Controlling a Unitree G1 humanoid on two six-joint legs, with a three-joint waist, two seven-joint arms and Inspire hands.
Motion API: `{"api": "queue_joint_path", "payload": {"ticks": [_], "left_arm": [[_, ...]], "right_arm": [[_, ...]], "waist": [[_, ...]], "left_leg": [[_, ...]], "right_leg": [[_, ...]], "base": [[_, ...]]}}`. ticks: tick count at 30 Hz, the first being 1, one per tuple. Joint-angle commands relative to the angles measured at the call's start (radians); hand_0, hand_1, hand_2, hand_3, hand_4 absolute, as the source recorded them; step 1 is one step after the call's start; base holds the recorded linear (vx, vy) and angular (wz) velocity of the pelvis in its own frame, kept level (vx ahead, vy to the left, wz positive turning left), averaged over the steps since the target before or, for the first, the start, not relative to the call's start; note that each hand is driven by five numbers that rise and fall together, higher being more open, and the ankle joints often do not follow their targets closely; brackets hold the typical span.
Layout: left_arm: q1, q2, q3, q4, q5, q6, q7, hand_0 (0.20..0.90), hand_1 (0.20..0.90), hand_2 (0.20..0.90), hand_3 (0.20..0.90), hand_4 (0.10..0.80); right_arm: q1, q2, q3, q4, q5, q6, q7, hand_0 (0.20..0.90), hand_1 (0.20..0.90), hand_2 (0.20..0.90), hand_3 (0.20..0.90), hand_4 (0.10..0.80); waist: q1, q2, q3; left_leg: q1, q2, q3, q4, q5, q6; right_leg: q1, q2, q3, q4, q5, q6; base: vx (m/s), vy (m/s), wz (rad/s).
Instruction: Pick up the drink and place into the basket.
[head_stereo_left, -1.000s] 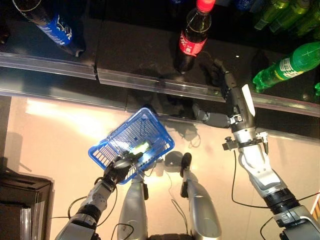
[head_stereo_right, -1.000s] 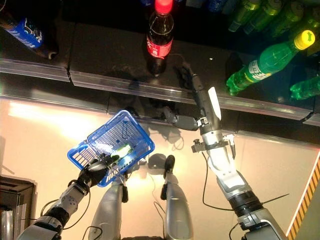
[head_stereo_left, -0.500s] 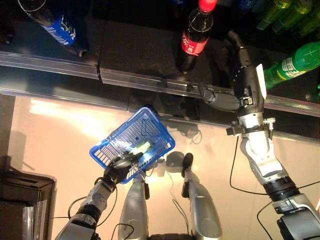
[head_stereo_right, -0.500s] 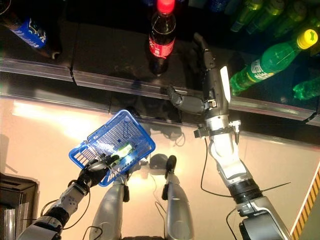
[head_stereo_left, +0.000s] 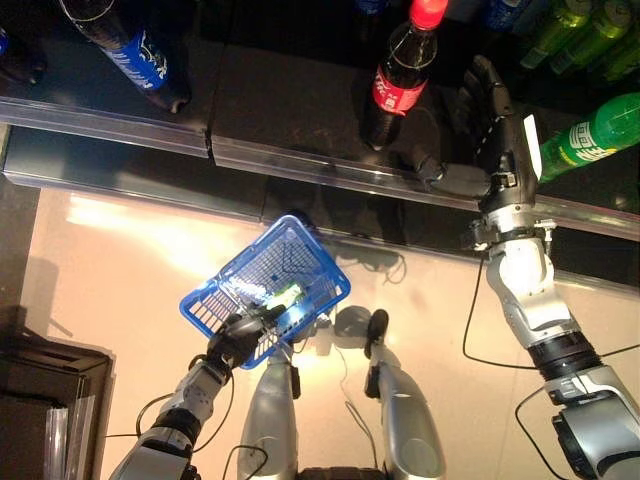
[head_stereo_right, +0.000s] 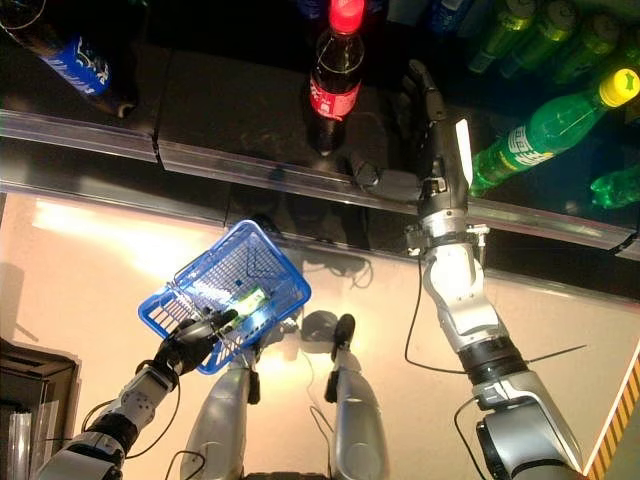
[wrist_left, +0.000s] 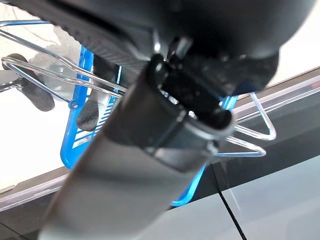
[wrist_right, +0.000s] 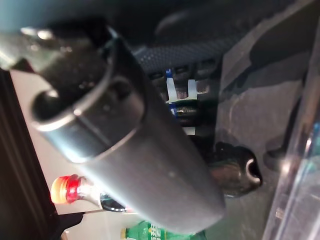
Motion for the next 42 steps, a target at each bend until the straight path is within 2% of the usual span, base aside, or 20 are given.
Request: {"api": "queue_joint_path", "payload": {"ticks": [1, 23, 42], "left_arm": [[0.061, -0.005, -0.024, -0.097, -0.009, 0.003, -0.085, 0.3, 0.3, 0.3, 0.2, 0.1], [0.045, 0.013, -0.052, -0.097, -0.018, 0.029, -0.09, 0.3, 0.3, 0.3, 0.2, 0.1], [0.037, 0.012, -0.075, -0.098, -0.016, 0.039, -0.087, 0.3, 0.3, 0.3, 0.2, 0.1]], "right_arm": [[-0.151, -0.089, -0.055, -0.046, 0.026, -0.046, 0.005, 0.9, 0.9, 0.9, 0.9, 0.8], [-0.38, -0.094, 0.043, 0.13, 0.118, 0.068, 0.08, 0.9, 0.9, 0.9, 0.9, 0.8], [-0.46, -0.056, 0.1, 0.201, 0.155, 0.121, 0.136, 0.9, 0.9, 0.9, 0.9, 0.8]], "waist": [[0.019, 0.028, -0.033], [0.062, 0.032, -0.033], [0.084, 0.041, -0.034]], "left_leg": [[-0.051, -0.03, -0.016, 0.186, -0.137, 0.026], [-0.042, -0.042, -0.034, 0.181, -0.138, 0.029], [-0.027, -0.055, -0.041, 0.16, -0.132, 0.03]], "right_leg": [[-0.01, -0.035, -0.018, 0.152, -0.127, 0.053], [0.0, -0.044, -0.037, 0.148, -0.119, 0.055], [0.004, -0.051, -0.052, 0.147, -0.115, 0.059]], "base": [[0.0, 0.0, 0.0], [0.005, -0.002, 0.03], [-0.001, 0.0, 0.02]]}}
